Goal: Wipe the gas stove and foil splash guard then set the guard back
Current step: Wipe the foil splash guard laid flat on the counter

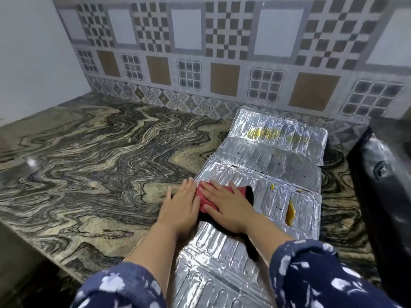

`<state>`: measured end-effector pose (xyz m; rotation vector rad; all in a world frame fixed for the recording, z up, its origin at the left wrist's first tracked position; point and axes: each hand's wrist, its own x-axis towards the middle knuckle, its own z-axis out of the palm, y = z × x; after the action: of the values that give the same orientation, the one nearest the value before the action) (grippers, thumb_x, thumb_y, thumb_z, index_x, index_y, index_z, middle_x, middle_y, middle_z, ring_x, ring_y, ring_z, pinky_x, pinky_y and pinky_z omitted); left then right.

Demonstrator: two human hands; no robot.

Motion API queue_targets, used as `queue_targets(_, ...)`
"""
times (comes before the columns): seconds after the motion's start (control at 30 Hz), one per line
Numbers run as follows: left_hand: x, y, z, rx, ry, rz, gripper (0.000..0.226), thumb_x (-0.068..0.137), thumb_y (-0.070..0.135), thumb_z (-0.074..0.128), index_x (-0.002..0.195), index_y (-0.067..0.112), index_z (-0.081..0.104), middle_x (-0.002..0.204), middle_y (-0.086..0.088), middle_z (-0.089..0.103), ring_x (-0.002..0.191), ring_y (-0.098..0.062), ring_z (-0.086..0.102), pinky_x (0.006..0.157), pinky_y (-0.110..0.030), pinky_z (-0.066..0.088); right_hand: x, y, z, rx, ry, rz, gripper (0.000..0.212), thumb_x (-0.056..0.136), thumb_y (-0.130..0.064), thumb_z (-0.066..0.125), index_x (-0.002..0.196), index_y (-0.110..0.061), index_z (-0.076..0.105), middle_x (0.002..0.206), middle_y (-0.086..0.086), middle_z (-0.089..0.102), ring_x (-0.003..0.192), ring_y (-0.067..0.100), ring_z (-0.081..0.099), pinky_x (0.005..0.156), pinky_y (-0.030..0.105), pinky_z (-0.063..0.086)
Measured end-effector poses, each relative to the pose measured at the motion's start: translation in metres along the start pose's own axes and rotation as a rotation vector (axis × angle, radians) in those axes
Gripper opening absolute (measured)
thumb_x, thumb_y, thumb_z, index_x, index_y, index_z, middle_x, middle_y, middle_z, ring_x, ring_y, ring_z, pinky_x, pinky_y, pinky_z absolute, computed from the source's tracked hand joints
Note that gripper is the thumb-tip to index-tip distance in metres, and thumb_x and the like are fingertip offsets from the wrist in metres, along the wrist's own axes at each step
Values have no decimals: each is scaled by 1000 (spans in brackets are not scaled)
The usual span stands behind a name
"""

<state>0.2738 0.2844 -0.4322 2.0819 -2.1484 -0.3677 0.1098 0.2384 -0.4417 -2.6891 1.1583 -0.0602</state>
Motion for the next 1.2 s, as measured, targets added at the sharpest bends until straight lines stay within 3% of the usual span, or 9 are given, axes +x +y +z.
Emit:
queue_targets(0.1, -1, -3, 14, 44, 62, -1, 90, 79, 67, -15, 152, 18, -2, 159, 7, -9, 145, -4, -12, 119, -41, -10, 18, 17, -3, 11, 33, 91, 59, 99, -52, 20, 153, -31, 6, 160, -18, -2, 147, 6, -9, 118, 50, -9)
queue_targets(0.27, -2, -3, 19, 70, 128, -4, 84, 83, 69, 3, 152, 22, -3, 157, 10, -14, 142, -1, -16, 119, -41, -10, 45, 48, -14, -15, 40, 300, 62, 99, -51, 15, 153, -25, 3, 161, -12, -6, 147, 10, -12, 117, 52, -11)
queue_targets(0.77, 1, -5, 24, 166, 99, -37, 86, 81, 70, -5, 151, 21, -9, 158, 7, -15, 144, -6, -16, 119, -47, -7, -11, 52, -4, -33, 112, 724, 73, 93, -58, 11, 153, -17, 0, 162, 0, -9, 148, 21, -14, 117, 55, -8)
queue_targets(0.9, 2, -7, 23, 164, 86, -16, 81, 88, 68, 5, 152, 20, -7, 159, 6, -12, 145, -7, -14, 119, -48, -5, -35, 43, -4, -10, 94, 722, 73, 94, -57, 12, 153, -17, -1, 161, 1, -10, 148, 20, -12, 118, 52, -7)
queue_targets(1.03, -4, -12, 24, 183, 85, 9, 92, 77, 72, -7, 152, 19, -4, 160, 6, -9, 146, -7, -10, 119, -46, -8, -56, 22, -1, 0, 69, 675, 73, 95, -57, 13, 153, -16, -3, 161, 2, -11, 148, 21, -14, 118, 54, -5)
queue_targets(1.2, -25, -28, 24, 199, 100, 35, 94, 77, 72, -4, 153, 18, 2, 160, 5, -4, 146, -6, -7, 118, -45, -7, -77, -18, 11, -12, 94, 606, 76, 93, -59, 12, 153, -14, -3, 161, 6, -12, 146, 23, -21, 116, 53, -15)
